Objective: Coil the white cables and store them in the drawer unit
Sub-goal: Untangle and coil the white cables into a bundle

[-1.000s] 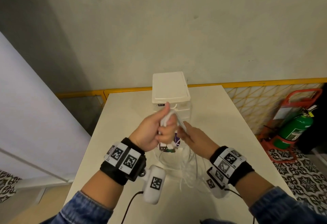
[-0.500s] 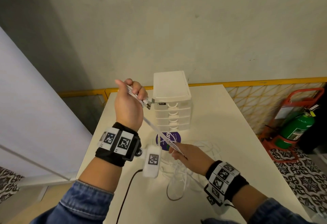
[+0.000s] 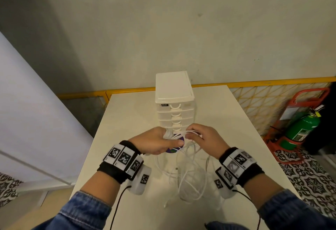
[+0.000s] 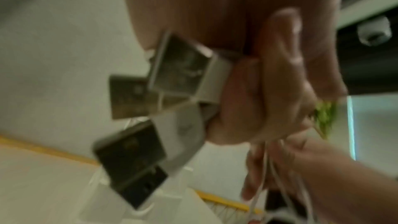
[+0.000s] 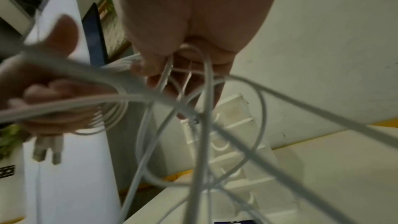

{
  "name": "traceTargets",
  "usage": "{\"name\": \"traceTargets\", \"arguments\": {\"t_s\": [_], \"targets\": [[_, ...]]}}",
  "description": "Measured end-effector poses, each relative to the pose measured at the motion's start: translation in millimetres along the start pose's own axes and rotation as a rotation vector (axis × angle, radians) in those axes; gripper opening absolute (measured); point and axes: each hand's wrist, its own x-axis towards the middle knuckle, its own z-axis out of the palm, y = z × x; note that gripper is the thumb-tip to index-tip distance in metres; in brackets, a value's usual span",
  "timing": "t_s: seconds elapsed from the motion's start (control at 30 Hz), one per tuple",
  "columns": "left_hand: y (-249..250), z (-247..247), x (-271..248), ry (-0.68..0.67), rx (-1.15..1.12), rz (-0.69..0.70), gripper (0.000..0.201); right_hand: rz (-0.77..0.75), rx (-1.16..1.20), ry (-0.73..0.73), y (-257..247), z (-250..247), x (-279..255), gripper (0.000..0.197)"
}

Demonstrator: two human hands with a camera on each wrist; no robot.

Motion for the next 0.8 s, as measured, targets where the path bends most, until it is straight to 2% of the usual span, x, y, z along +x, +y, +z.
{"name": "traceTargets", "arguments": {"t_s": [0.07,0.13,0.2,0.3,0.37,0.43,0.5,0.57,0.63,0.7,0.73,0.8], "targets": [[4.8,-5.7,-0.7,0.167,-0.049,0.090,0.036,0.062,-0.007,-0.054,8.7,-1.5,-3.8,0.014],[5.2,-18.1,-0.1,0.356,-0.147,0.169,0.042,0.148,-0.035,-0.191,17.2,2.9,-12.1,0.028],[5.9,-33.5,-1.0,0.518,-0.350,0.237,0.040,0.207,-0.135,-0.336,30.6,12.9,-22.6,0.038],[15.2,-54.3,-4.8,0.668,-0.591,0.303,0.036,0.302,-0.212,-0.411,53.9,23.2,-37.0,0.029],[19.2,-59.7,-6.5,0.684,-0.551,0.294,0.038,0.386,-0.176,-0.391,61.1,20.5,-41.5,0.035],[19.6,-55.4,-6.3,0.665,-0.406,0.240,0.043,0.393,-0.125,-0.285,55.1,12.0,-39.1,0.056],[19.2,-45.2,-4.6,0.628,-0.285,0.174,0.045,0.336,-0.025,-0.060,36.4,1.1,-30.0,0.079],[20.8,-33.0,-2.2,0.560,-0.271,0.144,0.046,0.257,0.121,0.112,15.5,-8.6,-17.8,0.097],[26.6,-21.0,-0.1,0.476,-0.263,0.154,0.048,0.172,0.247,0.110,-7.4,-11.8,-5.7,0.108],[35.9,-11.8,-0.2,0.400,-0.254,0.184,0.046,0.090,0.294,0.041,-27.3,-4.9,4.8,0.099],[40.3,-9.3,-0.6,0.373,-0.258,0.199,0.045,0.052,0.308,0.022,-33.8,0.4,9.5,0.081],[47.0,-9.7,-3.5,0.353,-0.281,0.212,0.042,0.016,0.367,0.017,-42.1,7.1,14.2,0.029]]}}
